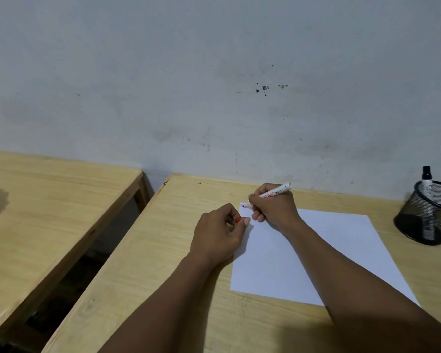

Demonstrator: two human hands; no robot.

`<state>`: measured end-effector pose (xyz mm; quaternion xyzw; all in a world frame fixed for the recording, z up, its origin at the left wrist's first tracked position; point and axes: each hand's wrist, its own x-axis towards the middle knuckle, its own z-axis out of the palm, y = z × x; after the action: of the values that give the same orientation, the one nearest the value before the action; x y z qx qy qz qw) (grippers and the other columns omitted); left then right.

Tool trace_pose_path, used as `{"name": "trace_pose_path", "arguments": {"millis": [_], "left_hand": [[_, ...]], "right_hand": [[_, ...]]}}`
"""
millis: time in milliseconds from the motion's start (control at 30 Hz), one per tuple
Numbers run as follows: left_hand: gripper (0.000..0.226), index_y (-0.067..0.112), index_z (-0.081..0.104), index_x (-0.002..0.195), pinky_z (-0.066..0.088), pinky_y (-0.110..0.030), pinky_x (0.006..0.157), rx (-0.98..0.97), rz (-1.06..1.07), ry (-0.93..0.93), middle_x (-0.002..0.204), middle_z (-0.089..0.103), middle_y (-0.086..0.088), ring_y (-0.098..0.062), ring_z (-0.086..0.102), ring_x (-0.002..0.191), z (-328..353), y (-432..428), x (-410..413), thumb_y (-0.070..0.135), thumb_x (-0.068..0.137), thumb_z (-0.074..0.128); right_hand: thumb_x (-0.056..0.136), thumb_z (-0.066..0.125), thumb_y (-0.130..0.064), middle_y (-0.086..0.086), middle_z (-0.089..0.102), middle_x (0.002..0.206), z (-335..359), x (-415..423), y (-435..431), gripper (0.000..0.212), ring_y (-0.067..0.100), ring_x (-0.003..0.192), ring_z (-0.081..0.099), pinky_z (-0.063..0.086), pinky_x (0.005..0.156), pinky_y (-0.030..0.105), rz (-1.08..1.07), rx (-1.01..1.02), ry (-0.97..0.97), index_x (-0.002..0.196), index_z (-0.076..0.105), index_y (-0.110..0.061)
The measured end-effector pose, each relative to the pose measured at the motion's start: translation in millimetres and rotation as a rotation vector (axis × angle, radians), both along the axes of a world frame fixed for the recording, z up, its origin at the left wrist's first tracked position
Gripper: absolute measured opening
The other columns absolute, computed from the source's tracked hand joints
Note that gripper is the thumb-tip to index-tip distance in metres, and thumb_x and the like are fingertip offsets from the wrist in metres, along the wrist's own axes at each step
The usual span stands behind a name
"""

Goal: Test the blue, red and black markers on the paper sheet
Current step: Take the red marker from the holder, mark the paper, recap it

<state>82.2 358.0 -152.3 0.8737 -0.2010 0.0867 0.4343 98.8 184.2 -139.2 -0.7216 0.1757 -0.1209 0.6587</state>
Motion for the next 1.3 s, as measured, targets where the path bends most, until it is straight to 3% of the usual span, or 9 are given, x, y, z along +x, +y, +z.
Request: {"name": "trace_pose_path", "arguments": {"millis": [133, 267, 433, 500, 567, 767, 967, 1167, 1300], "left_hand": [[0.026, 0.023, 0.068, 0.082, 0.054, -0.029, 0.065, 0.012, 0.002, 0.004, 0.073, 0.071, 0.011, -0.006, 0.065, 0.071, 0, 0, 0, 0.048, 0.086, 0.068], [0.024, 0.022, 0.067, 0.078, 0.048, -0.023, 0.061, -0.013, 0.004, 0.047, 0.070, 0.071, 0.009, -0.005, 0.063, 0.066, 0, 1, 1, 0.045, 0.086, 0.070], [0.026, 0.015, 0.071, 0.076, 0.056, -0.041, 0.074, -0.195, -0.033, 0.281, 0.077, 0.078, -0.003, -0.024, 0.073, 0.079, 14, -4, 2, 0.040, 0.086, 0.074], [0.023, 0.011, 0.075, 0.079, 0.053, -0.033, 0.072, -0.352, -0.096, 0.357, 0.082, 0.081, -0.004, -0.016, 0.075, 0.079, 39, -17, -1, 0.033, 0.088, 0.077], [0.021, 0.011, 0.078, 0.087, 0.046, -0.024, 0.068, -0.442, -0.188, 0.456, 0.088, 0.082, -0.003, -0.003, 0.067, 0.066, 68, -35, -9, 0.031, 0.088, 0.076], [0.030, 0.011, 0.080, 0.100, 0.041, -0.030, 0.071, -0.435, -0.421, 0.580, 0.092, 0.080, -0.002, -0.017, 0.054, 0.074, 107, -89, -31, 0.038, 0.088, 0.075], [0.029, 0.011, 0.080, 0.097, 0.043, -0.030, 0.071, -0.380, -0.476, 0.539, 0.087, 0.079, -0.001, -0.015, 0.057, 0.071, 122, -124, -55, 0.038, 0.088, 0.075], [0.036, -0.005, 0.075, 0.086, 0.047, -0.028, 0.066, -0.316, -0.508, 0.461, 0.074, 0.074, -0.005, -0.016, 0.056, 0.063, 134, -158, -73, 0.031, 0.088, 0.077], [0.030, 0.004, 0.073, 0.077, 0.048, -0.029, 0.061, -0.288, -0.481, 0.376, 0.069, 0.074, -0.002, -0.015, 0.058, 0.058, 144, -178, -76, 0.033, 0.086, 0.079]], "right_hand": [[0.079, 0.069, -0.004, 0.016, 0.065, 0.056, 7, -2, -1, 0.008, 0.025, 0.043, 0.059, 0.044, 0.045, 0.026, -0.030, 0.084, -0.020, 0.073, 0.065, -0.001], [0.084, 0.065, -0.014, 0.006, 0.060, 0.059, 25, -10, -12, 0.022, 0.011, 0.040, 0.048, 0.032, 0.041, 0.018, -0.182, 0.406, -0.043, 0.064, 0.058, -0.016], [0.087, 0.078, -0.024, 0.002, 0.059, 0.058, 54, -45, -44, 0.026, 0.007, 0.037, 0.043, 0.028, 0.034, 0.017, -0.153, 0.575, -0.123, 0.069, 0.061, -0.014], [0.087, 0.078, -0.030, 0.000, 0.055, 0.056, 63, -62, -58, 0.034, 0.006, 0.036, 0.039, 0.027, 0.033, 0.017, -0.104, 0.610, -0.123, 0.064, 0.059, -0.016], [0.087, 0.077, -0.034, 0.000, 0.053, 0.057, 69, -77, -69, 0.037, 0.006, 0.036, 0.037, 0.025, 0.033, 0.017, -0.117, 0.642, -0.125, 0.061, 0.057, -0.017], [0.089, 0.076, -0.030, 0.003, 0.055, 0.056, 88, -118, -87, 0.035, 0.007, 0.035, 0.041, 0.027, 0.033, 0.018, -0.209, 0.606, -0.204, 0.064, 0.059, -0.013], [0.088, 0.077, -0.026, 0.004, 0.056, 0.054, 99, -150, -107, 0.033, 0.009, 0.036, 0.043, 0.030, 0.034, 0.017, -0.268, 0.527, -0.255, 0.064, 0.060, -0.011], [0.088, 0.076, -0.019, 0.002, 0.050, 0.051, 105, -164, -119, 0.032, 0.008, 0.035, 0.038, 0.025, 0.035, 0.018, -0.315, 0.493, -0.302, 0.065, 0.055, -0.013], [0.088, 0.077, -0.037, 0.001, 0.055, 0.052, 117, -170, -132, 0.035, 0.008, 0.034, 0.039, 0.023, 0.035, 0.018, -0.305, 0.449, -0.243, 0.070, 0.059, -0.013]]}}
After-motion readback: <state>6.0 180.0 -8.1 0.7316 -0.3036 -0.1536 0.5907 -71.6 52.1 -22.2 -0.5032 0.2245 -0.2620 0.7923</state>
